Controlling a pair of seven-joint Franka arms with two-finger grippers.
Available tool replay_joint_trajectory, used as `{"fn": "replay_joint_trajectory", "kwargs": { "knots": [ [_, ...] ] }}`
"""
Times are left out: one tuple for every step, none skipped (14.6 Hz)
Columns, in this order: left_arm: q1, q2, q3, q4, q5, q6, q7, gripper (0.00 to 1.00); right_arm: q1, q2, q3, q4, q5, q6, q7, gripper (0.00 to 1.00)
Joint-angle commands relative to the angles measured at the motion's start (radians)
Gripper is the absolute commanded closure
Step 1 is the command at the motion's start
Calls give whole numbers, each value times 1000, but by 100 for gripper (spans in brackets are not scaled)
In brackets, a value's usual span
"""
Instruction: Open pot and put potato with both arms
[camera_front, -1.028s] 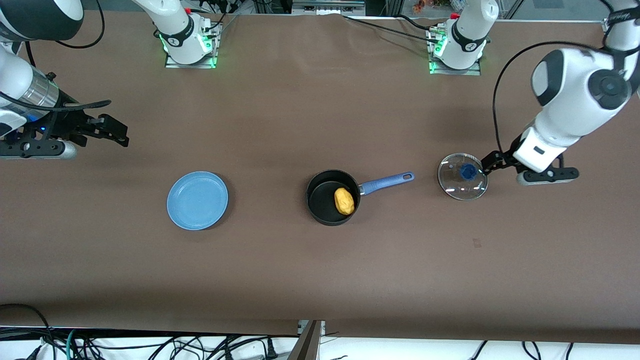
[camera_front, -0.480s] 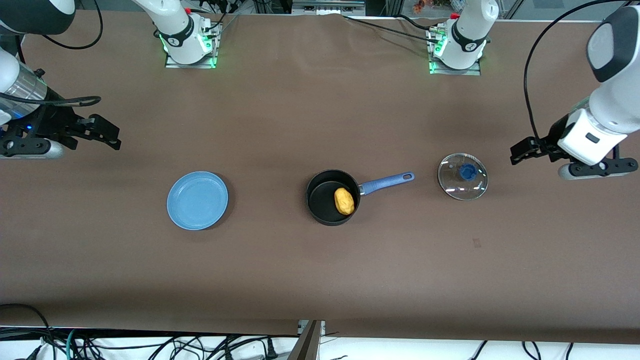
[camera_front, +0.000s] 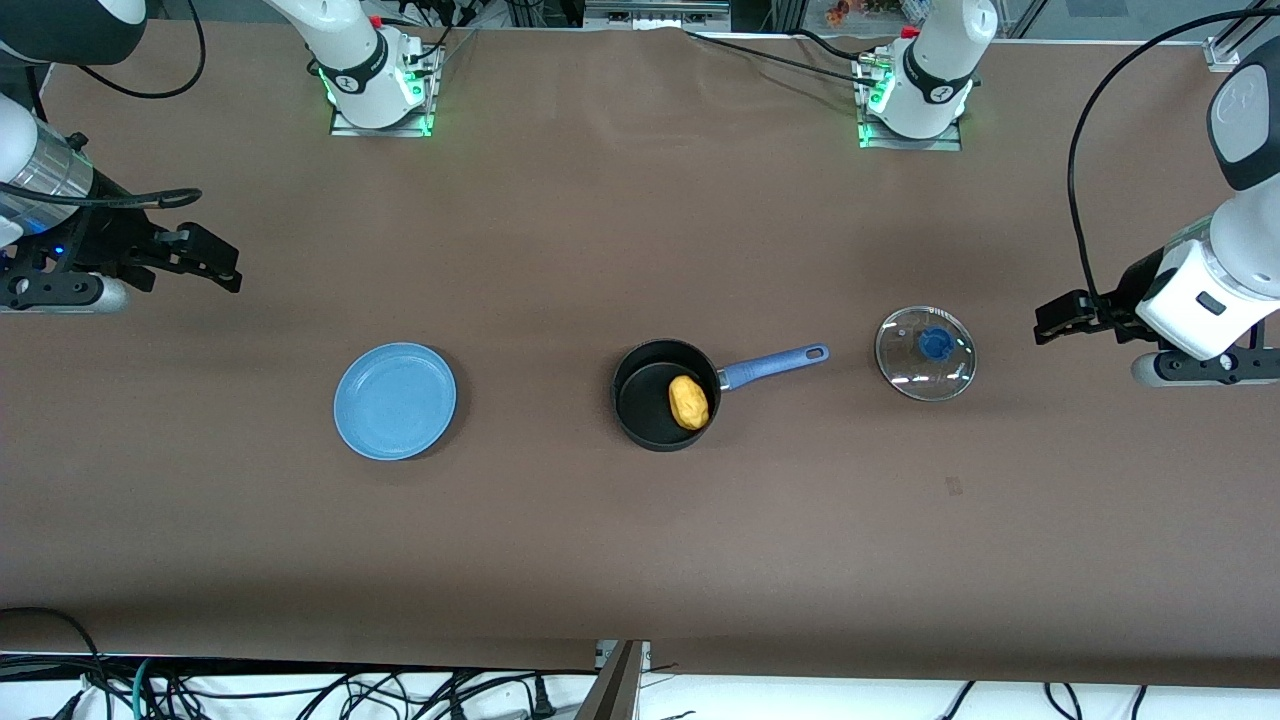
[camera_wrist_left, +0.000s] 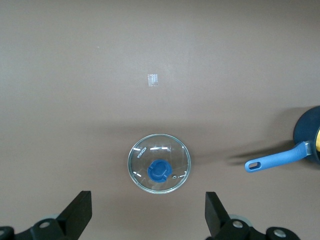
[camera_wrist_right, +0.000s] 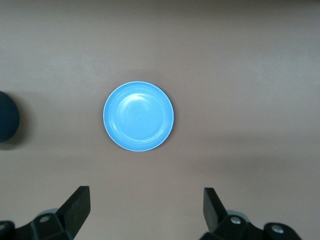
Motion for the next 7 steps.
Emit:
{"fn": "replay_joint_trajectory", "kwargs": {
  "knots": [
    [13,16,0,41,-7,-27,56,0,-10,1,9,17,-12,-20,-10,0],
    [13,17,0,41,-7,-27,54,0,-9,1,9,19,-10,-19,-8,0],
    [12,17,0,41,-7,-27,51,0,-10,1,9,19,-9,-19,-8,0],
    [12,17,0,41,-7,-27,48,0,-9,0,9,17,-9,-19,-7,0],
    [12,17,-2,41,-9,-27,50,0,-10,0,9,17,-7,-20,-7,0],
    [12,19,-2,41,-10,-27,50,0,-10,0,9,17,-7,-20,-7,0],
    [12,22,-2,41,-10,-27,51,0,-10,0,9,17,-7,-20,-7,0]
  ]
}}
